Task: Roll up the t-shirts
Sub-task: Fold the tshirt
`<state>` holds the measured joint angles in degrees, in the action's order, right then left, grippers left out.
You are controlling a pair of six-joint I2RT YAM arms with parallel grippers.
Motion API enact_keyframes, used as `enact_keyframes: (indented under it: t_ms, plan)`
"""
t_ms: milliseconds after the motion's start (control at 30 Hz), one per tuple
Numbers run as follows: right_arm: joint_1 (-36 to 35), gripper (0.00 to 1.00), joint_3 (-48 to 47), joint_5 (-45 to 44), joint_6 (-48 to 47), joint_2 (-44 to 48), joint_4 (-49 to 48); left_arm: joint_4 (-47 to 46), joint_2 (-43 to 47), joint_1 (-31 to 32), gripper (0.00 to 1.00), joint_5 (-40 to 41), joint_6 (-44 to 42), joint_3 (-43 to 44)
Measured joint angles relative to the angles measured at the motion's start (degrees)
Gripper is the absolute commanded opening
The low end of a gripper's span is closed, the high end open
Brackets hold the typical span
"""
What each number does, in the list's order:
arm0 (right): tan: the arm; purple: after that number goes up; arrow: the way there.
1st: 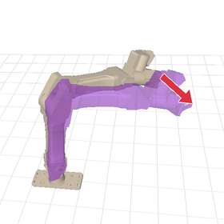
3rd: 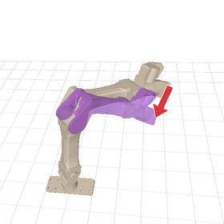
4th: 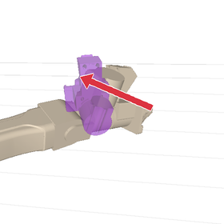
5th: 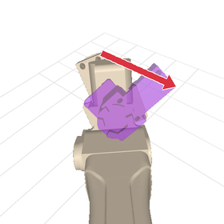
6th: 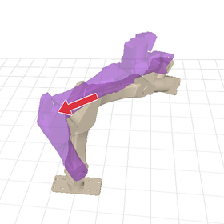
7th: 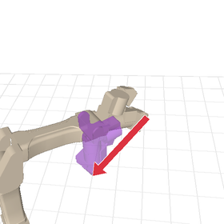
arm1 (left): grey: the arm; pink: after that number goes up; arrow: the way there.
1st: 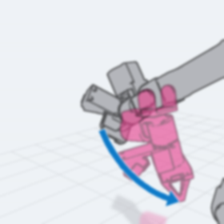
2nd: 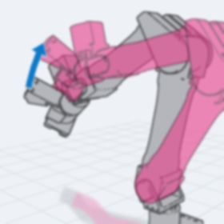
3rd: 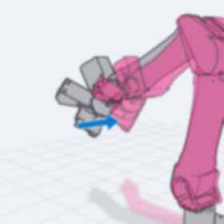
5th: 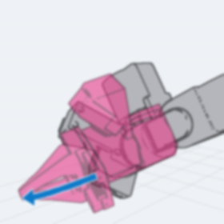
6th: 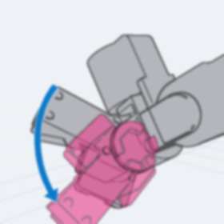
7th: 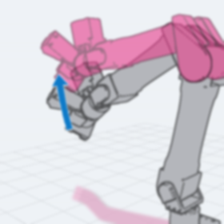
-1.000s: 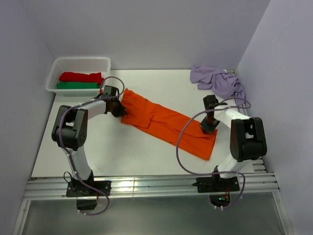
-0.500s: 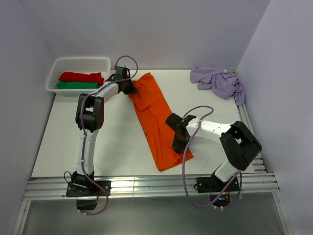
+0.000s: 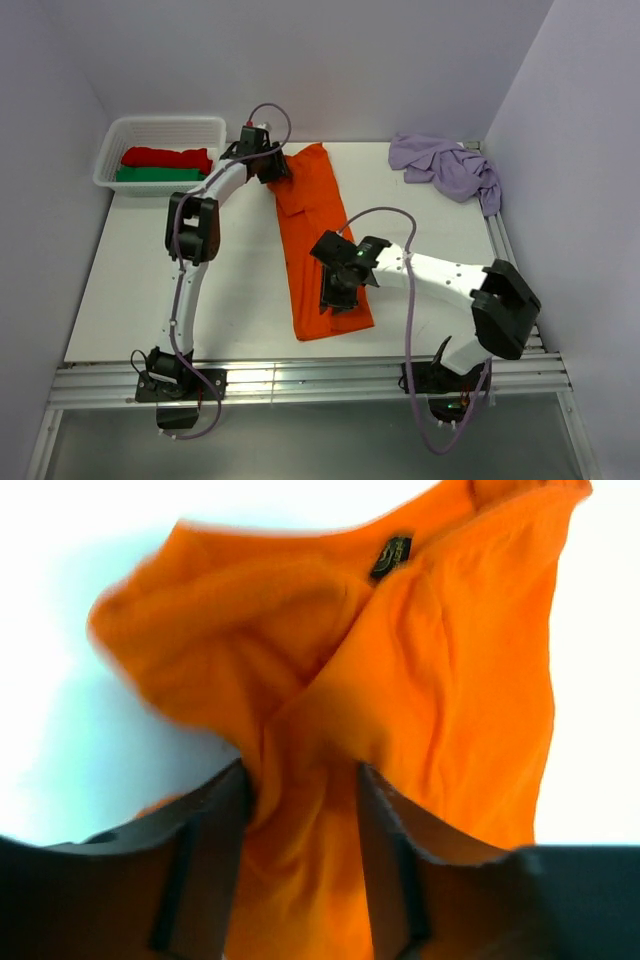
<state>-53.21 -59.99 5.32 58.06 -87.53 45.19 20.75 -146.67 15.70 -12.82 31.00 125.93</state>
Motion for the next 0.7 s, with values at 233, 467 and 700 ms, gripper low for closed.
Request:
enact_keyframes:
  t_ms: [233,467,700]
  plan:
    - [6.6,0.50,-0.6,-1.8,-3.6,5.9,-0.5,2.9,11.4,-1.3,0.62,3.1,-1.9,-14.6]
    - [19.9,0.54,8.0,-1.7,-9.5,8.3,-5.0,6.0,27.0,-2.8,0.62,6.7,-2.5,-27.3]
    - [21.9,0.52,15.2,0.4,-12.6,6.8,-10.1,4.4,41.7,-2.0,0.60,5.6,0.4,-41.5]
